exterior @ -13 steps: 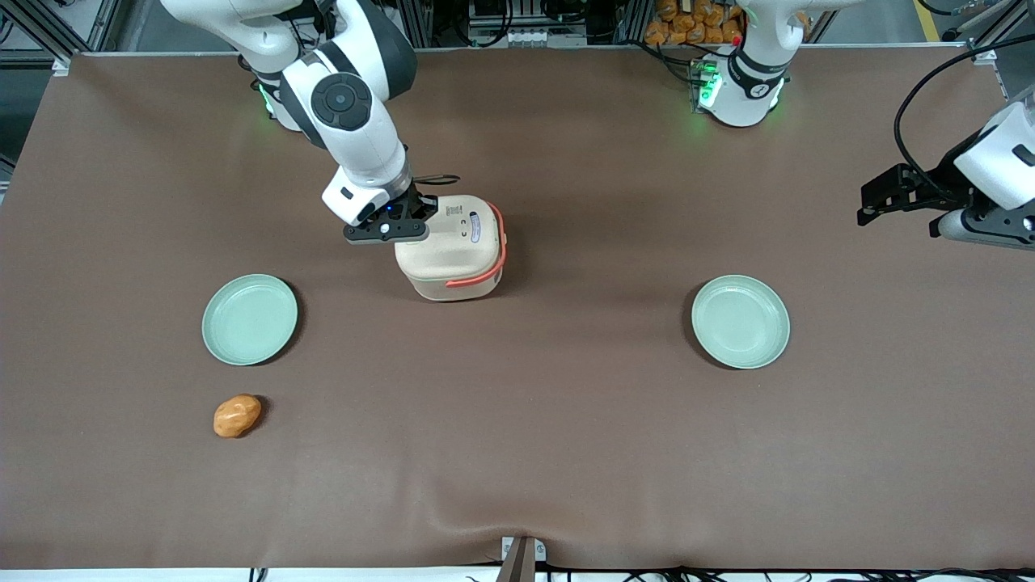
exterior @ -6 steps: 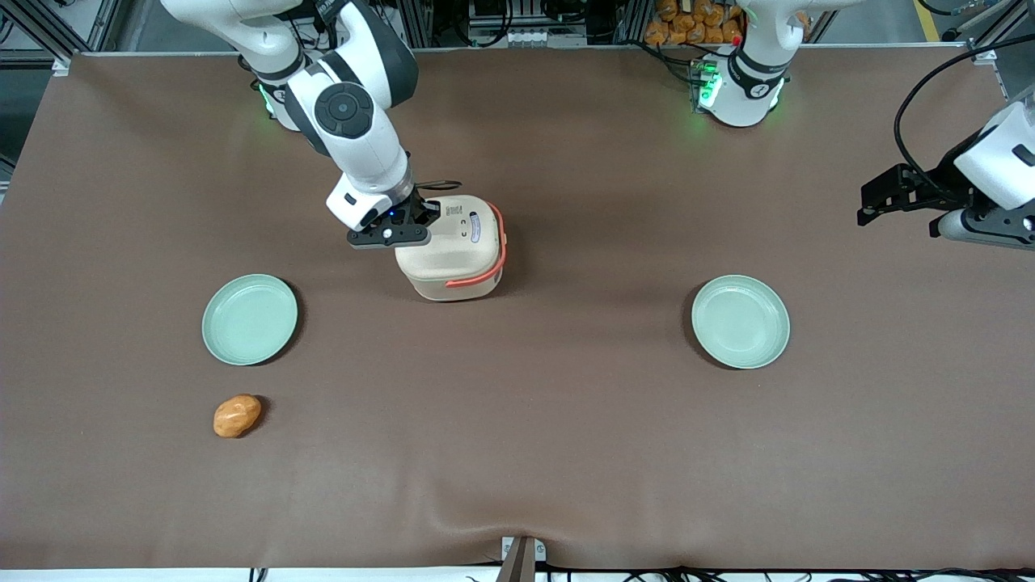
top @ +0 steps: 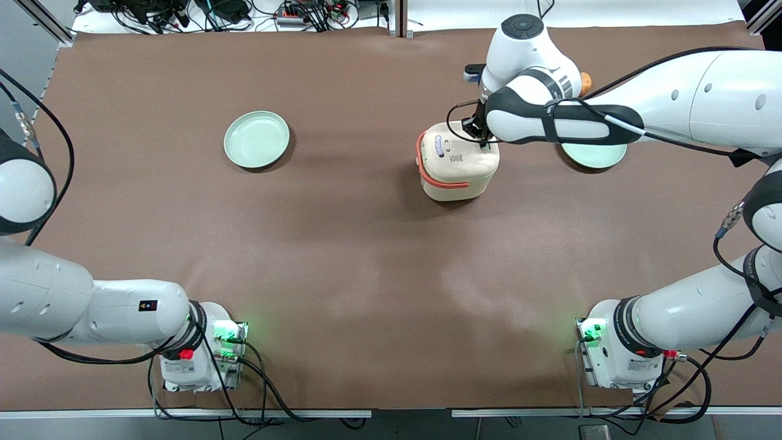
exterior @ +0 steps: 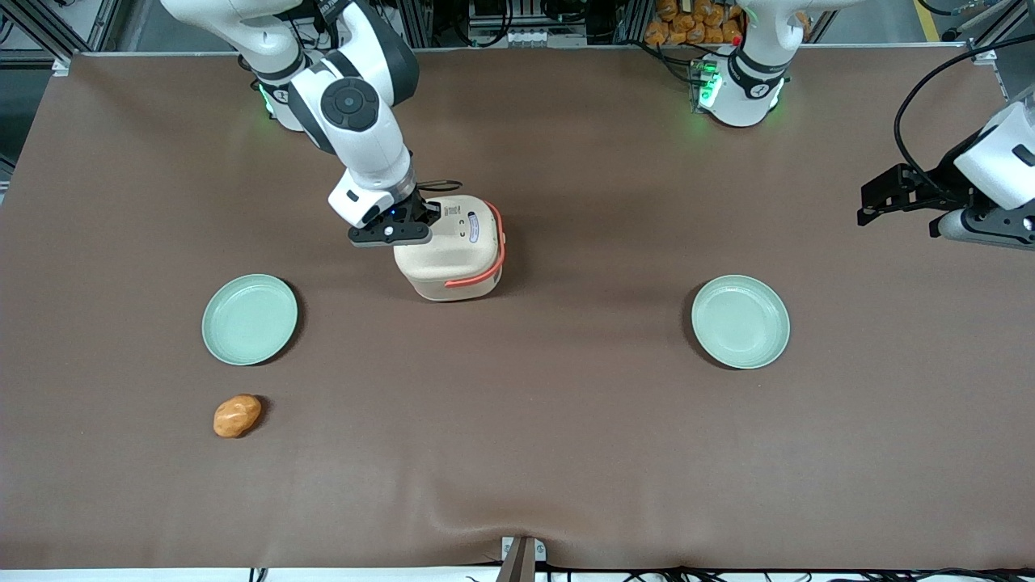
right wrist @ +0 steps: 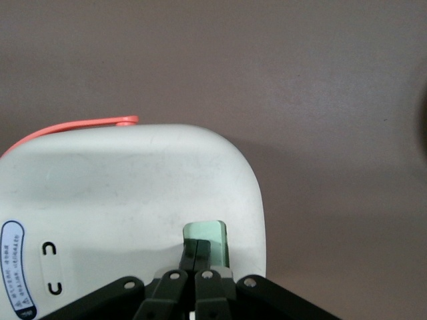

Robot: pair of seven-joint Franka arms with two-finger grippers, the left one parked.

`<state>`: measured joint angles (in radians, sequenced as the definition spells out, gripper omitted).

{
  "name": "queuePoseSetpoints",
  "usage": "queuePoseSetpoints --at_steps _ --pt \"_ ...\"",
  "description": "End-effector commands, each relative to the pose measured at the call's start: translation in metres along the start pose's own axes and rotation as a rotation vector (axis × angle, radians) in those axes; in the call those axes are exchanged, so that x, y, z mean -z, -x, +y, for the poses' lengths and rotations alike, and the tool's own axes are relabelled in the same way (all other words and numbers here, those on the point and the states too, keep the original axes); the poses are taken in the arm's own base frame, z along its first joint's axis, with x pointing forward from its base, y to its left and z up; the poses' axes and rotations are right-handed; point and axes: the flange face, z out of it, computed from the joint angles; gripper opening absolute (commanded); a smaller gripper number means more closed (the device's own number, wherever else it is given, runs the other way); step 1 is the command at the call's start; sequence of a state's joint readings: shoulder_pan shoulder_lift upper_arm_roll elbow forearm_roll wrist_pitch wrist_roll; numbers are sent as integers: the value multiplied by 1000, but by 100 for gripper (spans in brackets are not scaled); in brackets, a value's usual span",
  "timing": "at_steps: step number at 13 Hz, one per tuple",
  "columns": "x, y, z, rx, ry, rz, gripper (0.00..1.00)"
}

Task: Press rice cooker button with right arm
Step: 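Press down on the rice cooker's lid button with the right gripper, then lift the right gripper away as the rice cooker lid pops open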

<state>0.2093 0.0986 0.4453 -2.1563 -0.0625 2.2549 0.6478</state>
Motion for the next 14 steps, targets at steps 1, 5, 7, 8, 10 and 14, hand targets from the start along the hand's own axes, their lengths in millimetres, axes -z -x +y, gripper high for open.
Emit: queuePoseSetpoints --at_steps 1,5,7,8,10,14 --pt "-20 -1 19 -33 40 0 0" --pt "68 -21 10 -136 -41 -83 0" --pt "106 -31 9 -142 -49 -87 0" --pt "125 -38 14 -151 -58 -74 1" --pt "176 -48 38 -158 -69 -65 13" --pt "258 -85 146 -113 -72 -38 100"
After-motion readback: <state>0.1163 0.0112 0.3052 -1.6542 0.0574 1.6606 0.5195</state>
